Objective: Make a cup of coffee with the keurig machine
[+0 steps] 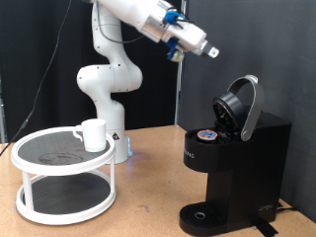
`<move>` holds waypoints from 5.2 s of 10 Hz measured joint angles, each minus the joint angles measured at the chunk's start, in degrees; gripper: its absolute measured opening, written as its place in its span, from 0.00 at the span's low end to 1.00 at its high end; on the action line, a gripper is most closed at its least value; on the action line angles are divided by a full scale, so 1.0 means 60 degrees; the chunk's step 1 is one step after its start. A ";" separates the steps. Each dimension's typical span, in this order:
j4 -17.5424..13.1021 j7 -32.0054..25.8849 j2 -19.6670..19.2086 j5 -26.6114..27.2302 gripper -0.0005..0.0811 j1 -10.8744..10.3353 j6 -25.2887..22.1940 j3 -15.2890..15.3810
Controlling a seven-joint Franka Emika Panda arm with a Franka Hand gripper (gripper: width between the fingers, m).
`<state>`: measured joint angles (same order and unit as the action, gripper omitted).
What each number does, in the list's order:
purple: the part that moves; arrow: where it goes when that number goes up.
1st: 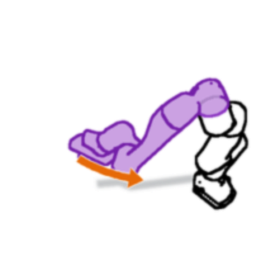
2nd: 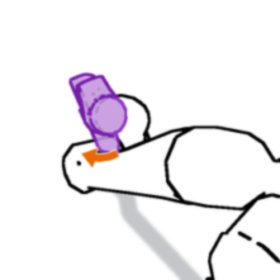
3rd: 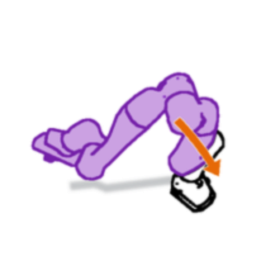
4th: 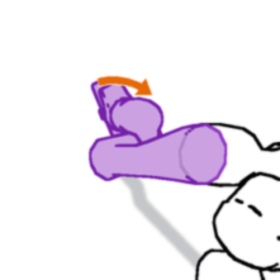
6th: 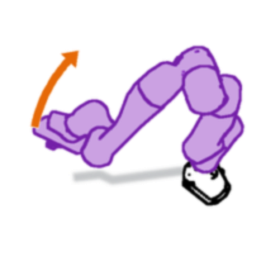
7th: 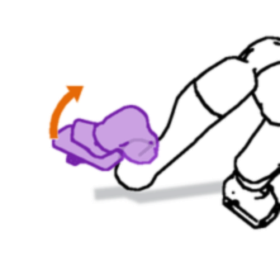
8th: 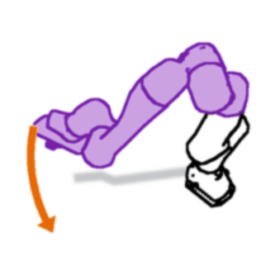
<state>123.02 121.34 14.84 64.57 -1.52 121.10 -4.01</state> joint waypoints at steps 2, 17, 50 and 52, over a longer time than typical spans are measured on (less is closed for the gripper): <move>-0.0353 0.0856 -0.0138 -0.0206 0.91 -0.0087 0.0195 0.0467; -0.1922 0.3005 -0.1689 -0.3211 0.91 -0.0462 0.0759 0.3152; -0.0777 0.2365 -0.2335 -0.5547 0.01 0.1118 -0.0060 0.1886; -0.0581 0.1591 -0.2341 -0.4528 0.01 0.1111 0.0612 0.1899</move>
<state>119.54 130.89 0.79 37.40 5.15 124.77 7.38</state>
